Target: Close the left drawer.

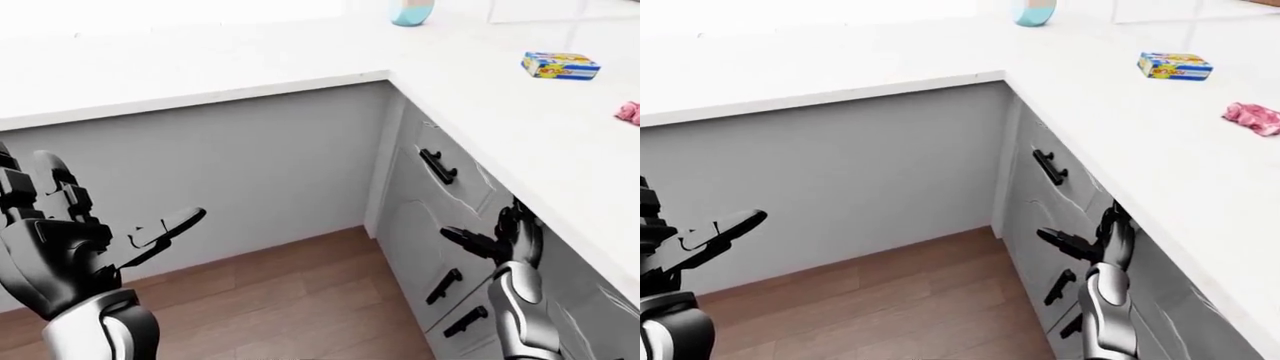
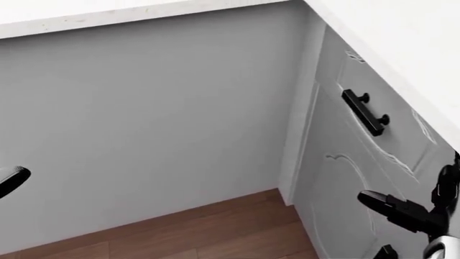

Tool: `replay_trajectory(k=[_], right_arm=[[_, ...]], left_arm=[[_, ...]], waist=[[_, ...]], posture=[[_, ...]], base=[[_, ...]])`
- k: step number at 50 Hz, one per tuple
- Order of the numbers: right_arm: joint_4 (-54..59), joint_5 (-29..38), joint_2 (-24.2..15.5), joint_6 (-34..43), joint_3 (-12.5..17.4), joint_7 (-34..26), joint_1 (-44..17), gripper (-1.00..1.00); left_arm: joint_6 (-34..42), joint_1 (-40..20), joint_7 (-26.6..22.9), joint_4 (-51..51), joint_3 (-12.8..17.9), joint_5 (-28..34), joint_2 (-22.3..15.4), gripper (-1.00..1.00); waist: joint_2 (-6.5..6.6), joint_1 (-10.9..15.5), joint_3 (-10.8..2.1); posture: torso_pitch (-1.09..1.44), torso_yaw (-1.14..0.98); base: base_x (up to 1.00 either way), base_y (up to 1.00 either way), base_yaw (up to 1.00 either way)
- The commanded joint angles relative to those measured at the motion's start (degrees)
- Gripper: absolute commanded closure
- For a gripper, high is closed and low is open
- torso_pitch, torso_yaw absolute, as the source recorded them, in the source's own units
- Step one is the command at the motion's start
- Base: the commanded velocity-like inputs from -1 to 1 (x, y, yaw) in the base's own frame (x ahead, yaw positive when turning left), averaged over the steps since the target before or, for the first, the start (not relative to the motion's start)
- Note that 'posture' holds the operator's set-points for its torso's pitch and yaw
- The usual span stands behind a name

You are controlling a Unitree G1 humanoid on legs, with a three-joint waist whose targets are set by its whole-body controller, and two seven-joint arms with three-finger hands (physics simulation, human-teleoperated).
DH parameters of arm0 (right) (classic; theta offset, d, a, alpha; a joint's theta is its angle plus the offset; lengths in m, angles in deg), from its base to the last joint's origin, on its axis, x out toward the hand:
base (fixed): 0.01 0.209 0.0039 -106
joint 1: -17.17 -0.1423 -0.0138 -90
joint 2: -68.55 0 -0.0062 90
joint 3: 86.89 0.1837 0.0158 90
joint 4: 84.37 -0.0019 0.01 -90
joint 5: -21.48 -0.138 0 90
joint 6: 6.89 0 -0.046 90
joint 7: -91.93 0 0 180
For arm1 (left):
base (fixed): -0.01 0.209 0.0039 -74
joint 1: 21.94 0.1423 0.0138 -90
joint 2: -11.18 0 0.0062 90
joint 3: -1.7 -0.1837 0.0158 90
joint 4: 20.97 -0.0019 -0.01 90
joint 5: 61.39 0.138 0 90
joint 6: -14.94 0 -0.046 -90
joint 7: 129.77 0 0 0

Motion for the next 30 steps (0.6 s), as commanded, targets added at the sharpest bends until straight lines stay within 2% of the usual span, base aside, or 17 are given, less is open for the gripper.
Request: replay_trajectory(k=[1, 15, 30], right_arm=[[-3.4, 0.1, -2.0, -4.1, 4.4, 3.6, -1.1, -1.0], [-5.9, 0.0, -3.4, -2.8, 7.6, 3.1, 0.9, -1.0], [-4.2, 0.3, -3.0, -4.2, 7.5, 2.8, 1.2, -1.0]], left_arm=[[-1.4, -0.8, -0.2, 1.9, 0.1, 0.1, -0.5, -1.0], [-1.3, -1.0, 0.0, 1.9, 0.1, 0.1, -0.5, -1.0], [-1.5, -0.8, -0.1, 1.7, -0.1, 0.3, -0.4, -1.0]], waist=[[-0.33, -0.8, -1.22], [-0.03, -0.7, -1.19], [0.12, -1.1, -1.27]], posture=[[0.0, 0.0], [0.0, 0.0], [0.0, 0.0]], base=[[0.0, 0.0, 0.0], [0.0, 0.0, 0.0], [0.0, 0.0, 0.0]])
